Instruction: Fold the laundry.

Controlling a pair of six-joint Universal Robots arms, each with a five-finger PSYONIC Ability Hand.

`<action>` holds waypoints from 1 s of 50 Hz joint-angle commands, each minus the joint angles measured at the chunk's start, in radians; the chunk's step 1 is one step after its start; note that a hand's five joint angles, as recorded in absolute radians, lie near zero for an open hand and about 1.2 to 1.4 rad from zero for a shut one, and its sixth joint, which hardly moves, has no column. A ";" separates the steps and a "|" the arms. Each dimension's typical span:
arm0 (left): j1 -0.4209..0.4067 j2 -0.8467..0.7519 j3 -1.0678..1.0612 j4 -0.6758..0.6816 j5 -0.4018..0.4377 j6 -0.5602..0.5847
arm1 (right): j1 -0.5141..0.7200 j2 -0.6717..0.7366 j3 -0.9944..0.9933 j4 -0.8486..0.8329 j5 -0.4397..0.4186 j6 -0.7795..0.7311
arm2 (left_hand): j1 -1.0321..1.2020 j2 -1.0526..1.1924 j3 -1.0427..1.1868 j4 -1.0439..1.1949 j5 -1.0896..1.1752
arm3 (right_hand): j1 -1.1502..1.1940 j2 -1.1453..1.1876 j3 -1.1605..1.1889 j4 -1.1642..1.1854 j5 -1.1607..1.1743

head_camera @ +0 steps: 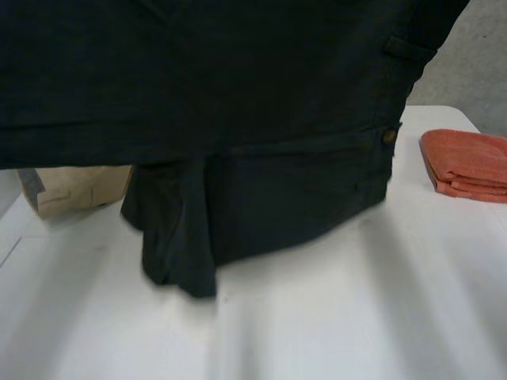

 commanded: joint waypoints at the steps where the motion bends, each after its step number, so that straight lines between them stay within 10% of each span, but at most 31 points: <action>1: -0.003 -0.230 0.130 0.004 -0.028 0.011 | 0.018 0.153 -0.083 0.008 0.013 0.006 | 0.257 0.199 0.207 0.198 0.222 | 0.283 0.229 0.208 0.198 0.205; 15: -0.062 -0.788 0.209 0.167 -0.035 0.120 | 0.034 0.546 -0.112 -0.095 0.113 0.001 | 0.257 0.199 0.207 0.198 0.222 | 0.283 0.229 0.208 0.198 0.205; 34: -0.068 -1.307 0.660 0.332 -0.102 0.197 | 0.057 1.081 -0.385 -0.729 0.228 -0.137 | 0.257 0.199 0.207 0.198 0.222 | 0.256 0.202 0.181 0.171 0.179; 36: -0.077 -1.327 0.694 0.334 -0.046 0.215 | 0.061 1.138 -0.478 -0.680 0.226 -0.145 | -0.573 -0.631 -0.623 -0.631 -0.607 | -0.939 -0.993 -1.014 -1.024 -1.017; 37: -0.079 -1.331 0.702 0.331 -0.033 0.215 | 0.061 1.156 -0.510 -0.651 0.231 -0.148 | -0.965 -1.023 -1.015 -1.023 -1.000 | -0.939 -0.993 -1.014 -1.024 -1.017; 50: -0.117 -1.160 0.497 0.205 -0.142 0.332 | -0.022 1.074 -0.594 -0.142 0.147 -0.120 | -0.965 -1.023 -1.015 -1.023 -1.000 | -0.939 -0.993 -1.014 -1.024 -1.017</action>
